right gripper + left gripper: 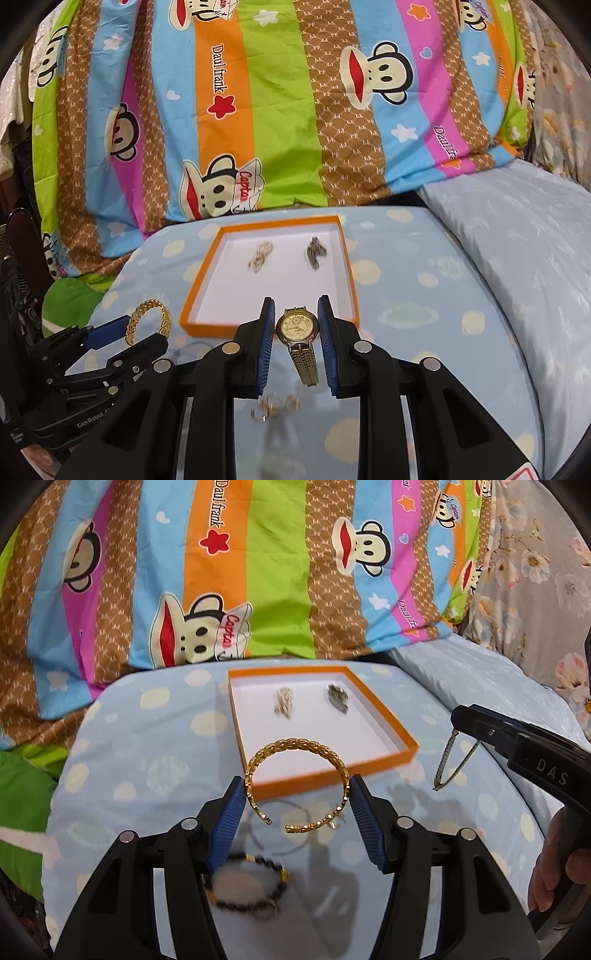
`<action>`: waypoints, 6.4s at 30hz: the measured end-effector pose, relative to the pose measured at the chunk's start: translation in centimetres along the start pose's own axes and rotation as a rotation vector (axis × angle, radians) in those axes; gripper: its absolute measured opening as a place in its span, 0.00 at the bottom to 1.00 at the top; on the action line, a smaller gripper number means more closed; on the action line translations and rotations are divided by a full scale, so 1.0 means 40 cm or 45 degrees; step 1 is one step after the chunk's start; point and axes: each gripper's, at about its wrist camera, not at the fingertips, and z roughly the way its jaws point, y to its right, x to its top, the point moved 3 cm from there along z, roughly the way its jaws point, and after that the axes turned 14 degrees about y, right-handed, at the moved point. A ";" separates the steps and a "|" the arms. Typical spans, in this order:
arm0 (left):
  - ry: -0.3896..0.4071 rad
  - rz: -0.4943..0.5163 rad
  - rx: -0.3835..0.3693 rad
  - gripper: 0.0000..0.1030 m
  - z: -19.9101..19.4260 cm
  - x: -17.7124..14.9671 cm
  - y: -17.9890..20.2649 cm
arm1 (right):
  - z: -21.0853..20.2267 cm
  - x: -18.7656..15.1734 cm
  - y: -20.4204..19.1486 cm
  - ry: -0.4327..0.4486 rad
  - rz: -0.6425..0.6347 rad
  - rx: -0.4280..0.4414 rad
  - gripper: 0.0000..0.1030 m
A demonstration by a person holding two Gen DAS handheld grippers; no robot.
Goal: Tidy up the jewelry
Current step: 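Carry gold bangle and gold watch into the orange box while both grippers release, then move the left gripper toward the silver ring beside the black-bead bracelet, then close the left gripper on the silver ring, then close the right gripper on the gold earrings while the left gripper holds the silver ring, then carry the silver ring and gold earrings over the orange box with both grippers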
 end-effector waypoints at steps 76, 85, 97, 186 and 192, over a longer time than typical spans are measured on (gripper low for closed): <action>-0.193 -0.194 0.096 0.75 -0.036 -0.241 -0.112 | -0.047 -0.315 0.008 -0.180 0.076 0.026 0.36; -0.191 -0.195 0.126 0.75 -0.034 -0.241 -0.118 | -0.052 -0.316 0.011 -0.173 0.085 0.014 0.37; -0.194 -0.090 0.011 0.58 -0.052 -0.258 -0.052 | -0.045 -0.318 0.018 -0.195 0.102 0.009 0.37; -0.098 -0.111 -0.007 0.19 -0.060 -0.218 -0.054 | -0.019 -0.251 0.018 -0.085 0.105 -0.004 0.11; -0.073 -0.108 -0.020 0.19 -0.058 -0.169 -0.061 | -0.010 -0.210 0.012 -0.071 0.074 0.025 0.11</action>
